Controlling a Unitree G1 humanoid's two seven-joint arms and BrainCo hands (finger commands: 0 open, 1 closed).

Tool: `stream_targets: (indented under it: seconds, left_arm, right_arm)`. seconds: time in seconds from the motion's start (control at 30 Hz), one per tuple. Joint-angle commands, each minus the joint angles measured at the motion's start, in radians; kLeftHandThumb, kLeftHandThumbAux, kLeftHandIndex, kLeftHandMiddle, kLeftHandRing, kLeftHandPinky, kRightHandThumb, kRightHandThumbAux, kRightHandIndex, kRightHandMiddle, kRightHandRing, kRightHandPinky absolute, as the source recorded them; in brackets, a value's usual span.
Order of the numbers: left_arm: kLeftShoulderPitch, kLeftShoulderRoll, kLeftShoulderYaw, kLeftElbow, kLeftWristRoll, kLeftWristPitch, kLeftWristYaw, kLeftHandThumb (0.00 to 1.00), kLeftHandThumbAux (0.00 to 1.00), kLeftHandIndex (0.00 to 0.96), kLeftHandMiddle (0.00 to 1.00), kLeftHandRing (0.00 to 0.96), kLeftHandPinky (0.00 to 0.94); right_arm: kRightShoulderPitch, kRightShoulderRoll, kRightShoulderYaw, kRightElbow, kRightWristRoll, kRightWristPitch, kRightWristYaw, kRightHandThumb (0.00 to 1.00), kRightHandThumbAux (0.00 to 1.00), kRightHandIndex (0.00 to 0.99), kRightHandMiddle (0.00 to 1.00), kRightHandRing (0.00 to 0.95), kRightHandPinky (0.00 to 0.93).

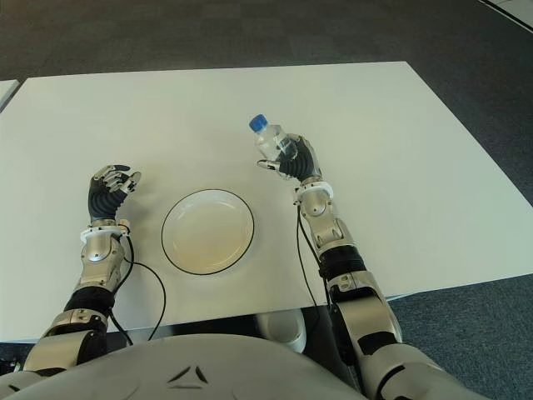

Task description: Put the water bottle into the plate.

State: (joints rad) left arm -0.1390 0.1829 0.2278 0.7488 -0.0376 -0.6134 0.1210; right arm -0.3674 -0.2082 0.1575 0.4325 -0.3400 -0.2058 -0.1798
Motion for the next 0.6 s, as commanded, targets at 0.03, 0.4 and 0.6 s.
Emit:
stream_targets:
  seconds: [0.03,0.4,0.6]
  left_arm:
    - [0.002,-0.006,0.006,-0.001,-0.017,0.016,-0.015,0.708,0.713,0.434,0.621,0.593,0.565]
    - [0.001,-0.004,-0.004,-0.001,0.002,0.014,0.008,0.708,0.714,0.434,0.613,0.585,0.553]
    - [0.005,-0.013,0.000,-0.008,-0.013,0.024,-0.003,0.707,0.713,0.434,0.616,0.588,0.567]
  right_arm:
    - [0.049,-0.007,0.019,-0.134,-0.022,-0.031,0.022,0.709,0.717,0.440,0.911,0.911,0.903]
    - [0.139,-0.021,0.104,-0.311,-0.049,-0.090,0.120,0.706,0.719,0.440,0.898,0.901,0.882]
    - [0.138,-0.058,0.138,-0.322,-0.070,-0.179,0.172,0.707,0.719,0.439,0.903,0.905,0.897]
